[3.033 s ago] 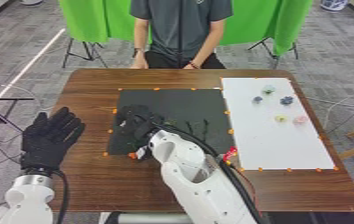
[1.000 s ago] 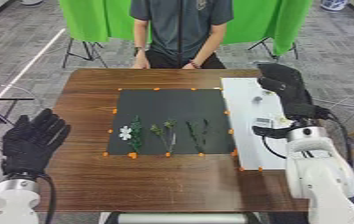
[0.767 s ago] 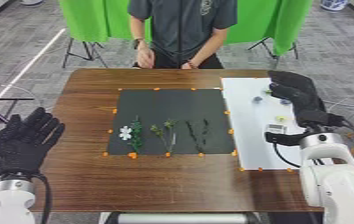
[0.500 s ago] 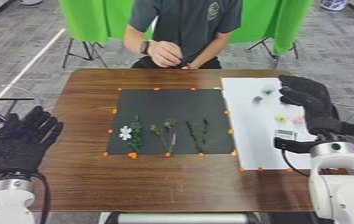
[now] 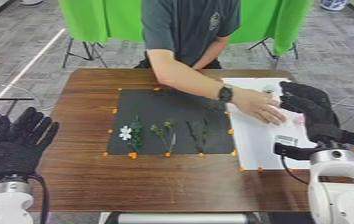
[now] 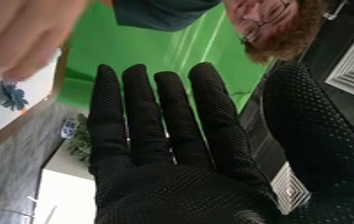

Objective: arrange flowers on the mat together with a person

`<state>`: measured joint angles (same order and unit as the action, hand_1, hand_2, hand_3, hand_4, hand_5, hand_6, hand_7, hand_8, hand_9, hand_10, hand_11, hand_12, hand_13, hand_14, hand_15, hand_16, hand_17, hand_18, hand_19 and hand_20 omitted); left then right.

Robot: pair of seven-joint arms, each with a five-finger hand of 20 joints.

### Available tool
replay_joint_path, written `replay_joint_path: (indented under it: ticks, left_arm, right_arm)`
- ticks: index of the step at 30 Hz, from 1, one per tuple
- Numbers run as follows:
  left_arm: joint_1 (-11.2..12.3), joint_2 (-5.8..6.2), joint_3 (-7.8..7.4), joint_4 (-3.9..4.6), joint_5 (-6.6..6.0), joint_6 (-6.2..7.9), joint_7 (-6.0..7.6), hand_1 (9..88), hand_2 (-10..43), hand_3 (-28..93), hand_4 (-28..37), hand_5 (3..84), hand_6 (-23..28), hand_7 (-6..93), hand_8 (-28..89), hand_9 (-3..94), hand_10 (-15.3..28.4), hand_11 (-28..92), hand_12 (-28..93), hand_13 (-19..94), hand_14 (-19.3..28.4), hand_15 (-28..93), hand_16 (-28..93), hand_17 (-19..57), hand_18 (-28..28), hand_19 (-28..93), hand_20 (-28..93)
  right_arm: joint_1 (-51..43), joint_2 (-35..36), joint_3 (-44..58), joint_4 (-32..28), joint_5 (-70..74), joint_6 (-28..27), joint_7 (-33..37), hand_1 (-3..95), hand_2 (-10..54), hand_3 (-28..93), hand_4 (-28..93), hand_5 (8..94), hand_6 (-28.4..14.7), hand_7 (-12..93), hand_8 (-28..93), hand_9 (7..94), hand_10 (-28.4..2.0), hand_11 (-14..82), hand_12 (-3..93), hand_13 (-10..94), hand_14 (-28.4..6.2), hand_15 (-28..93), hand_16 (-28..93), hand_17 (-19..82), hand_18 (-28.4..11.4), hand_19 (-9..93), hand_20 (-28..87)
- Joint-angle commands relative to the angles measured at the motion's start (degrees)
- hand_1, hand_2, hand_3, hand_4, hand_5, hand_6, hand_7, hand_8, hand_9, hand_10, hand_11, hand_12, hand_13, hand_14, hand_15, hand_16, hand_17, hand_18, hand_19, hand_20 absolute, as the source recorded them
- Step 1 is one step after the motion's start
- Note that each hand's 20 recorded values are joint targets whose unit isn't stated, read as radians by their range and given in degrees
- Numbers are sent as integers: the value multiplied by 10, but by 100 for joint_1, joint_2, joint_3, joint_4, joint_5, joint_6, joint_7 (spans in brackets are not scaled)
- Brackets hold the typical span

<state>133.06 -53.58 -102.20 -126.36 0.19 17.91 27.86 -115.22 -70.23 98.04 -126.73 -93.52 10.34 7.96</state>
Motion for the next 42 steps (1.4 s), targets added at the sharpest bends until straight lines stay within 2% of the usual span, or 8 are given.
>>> replay_joint_path:
  ticks: [1,12,13,15,24,27,30,42]
  left_arm:
    - [69,-22,36,-1,-76,-76,18,295,78,747,-265,571,87,234,-79,543,162,276,202,432,182,515,32,1,188,410,279]
    - [-17,-17,86,31,-102,-27,-17,295,80,747,-268,572,86,234,-78,544,162,276,202,431,183,515,33,1,188,410,280]
    - [8,-18,72,14,-92,-15,-15,295,80,747,-268,572,86,234,-78,544,162,276,202,431,184,515,33,1,188,410,281]
    - [2,-15,74,17,-57,-26,-28,296,81,745,-270,572,87,235,-78,543,163,276,202,430,185,516,33,1,188,409,280]
    - [-28,-44,110,27,-24,-31,-99,299,87,745,-270,572,86,235,-78,543,162,276,202,430,184,516,33,1,188,408,280]
    - [-33,-82,110,4,-43,75,-122,299,87,744,-271,572,87,234,-78,543,162,276,202,430,183,515,33,1,188,409,281]
    - [-27,-75,110,10,-153,66,-99,300,88,744,-272,572,87,233,-78,544,162,276,202,433,180,514,32,1,188,409,281]
    - [-73,-37,109,44,-126,1,-169,300,91,744,-272,572,86,235,-79,544,163,277,202,432,182,518,32,1,188,412,282]
  right_arm:
    - [-166,-91,102,-125,60,-13,-30,295,64,819,-243,469,-84,152,-124,423,-175,123,114,336,-162,301,101,150,-180,524,103]
    - [-283,-287,330,-231,10,-326,35,297,64,821,-244,469,-88,152,-123,425,-174,126,112,337,-162,304,99,150,-180,526,103]
    - [-216,-13,-98,-86,-18,128,43,297,64,821,-244,469,-87,153,-123,425,-174,126,112,337,-162,304,99,150,-180,526,103]
    - [-42,92,-336,28,-33,304,148,297,64,821,-244,468,-87,154,-124,424,-174,127,113,336,-162,305,99,150,-180,526,103]
    - [172,120,-595,188,-188,182,488,297,63,821,-245,454,-91,150,-123,412,-177,124,113,317,-167,308,97,140,-181,529,104]
    - [23,57,-417,95,-115,98,411,299,63,819,-245,453,-92,150,-122,409,-179,124,113,315,-168,310,97,138,-181,530,103]
    - [29,73,-378,94,-132,151,370,298,64,818,-245,453,-93,148,-121,406,-179,123,114,314,-168,309,96,137,-182,531,102]
    - [239,263,-577,251,-285,487,371,294,63,820,-243,451,-89,153,-121,405,-177,124,114,312,-169,313,93,134,-182,533,100]
